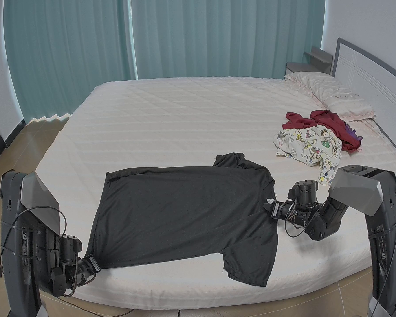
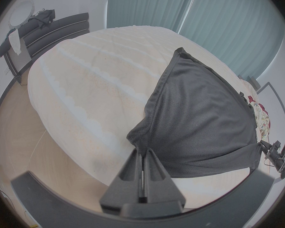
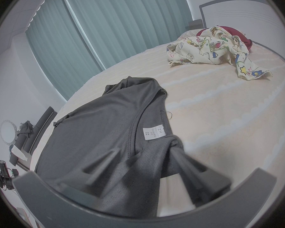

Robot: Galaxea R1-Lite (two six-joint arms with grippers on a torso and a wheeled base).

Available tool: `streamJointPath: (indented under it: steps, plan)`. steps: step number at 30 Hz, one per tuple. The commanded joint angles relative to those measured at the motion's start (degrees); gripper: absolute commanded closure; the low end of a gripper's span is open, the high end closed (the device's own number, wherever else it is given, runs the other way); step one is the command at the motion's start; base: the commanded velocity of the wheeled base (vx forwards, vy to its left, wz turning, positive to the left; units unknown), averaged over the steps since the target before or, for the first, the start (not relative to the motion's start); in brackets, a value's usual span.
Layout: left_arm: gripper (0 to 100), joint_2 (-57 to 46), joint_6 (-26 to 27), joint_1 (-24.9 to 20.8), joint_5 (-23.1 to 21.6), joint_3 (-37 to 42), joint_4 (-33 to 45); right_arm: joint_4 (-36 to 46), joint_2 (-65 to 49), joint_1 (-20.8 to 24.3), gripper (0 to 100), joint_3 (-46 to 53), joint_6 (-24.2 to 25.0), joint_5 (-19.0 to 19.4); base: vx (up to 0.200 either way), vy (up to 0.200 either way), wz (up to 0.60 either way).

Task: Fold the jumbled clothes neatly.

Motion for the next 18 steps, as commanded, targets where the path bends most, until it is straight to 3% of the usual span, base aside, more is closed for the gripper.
streamJointPath:
  steps: [1,8,11,15,18]
  plan:
    - [100,0.25,-0.05,-0.03,0.04,-0.02,-0.85,-0.73,0.66,-0.73,0,-0.04,-0.92,-1.1,0.0,0.0,0.0]
    - [100,0.25,-0.05,-0.03,0.04,-0.02,-0.85,-2.57,-3.38,-5.47,0,4.09,-0.83,-1.98,0.0,0.0,0.0]
    - [100,0.25,-0.05,-0.03,-0.05,-0.02,-0.85,-3.89,-6.64,-6.26,0,9.02,1.9,-1.54,0.0,0.0,0.0]
    - [100,0.25,-0.05,-0.03,-0.05,-0.02,-0.85,-7.49,-11.56,-4.42,0,18.16,5.68,2.15,0.0,0.0,0.0]
    - [100,0.25,-0.05,-0.03,-0.05,-0.02,-0.85,-8.64,-15.86,-0.29,0,28.0,10.77,6.63,0.0,0.0,0.0]
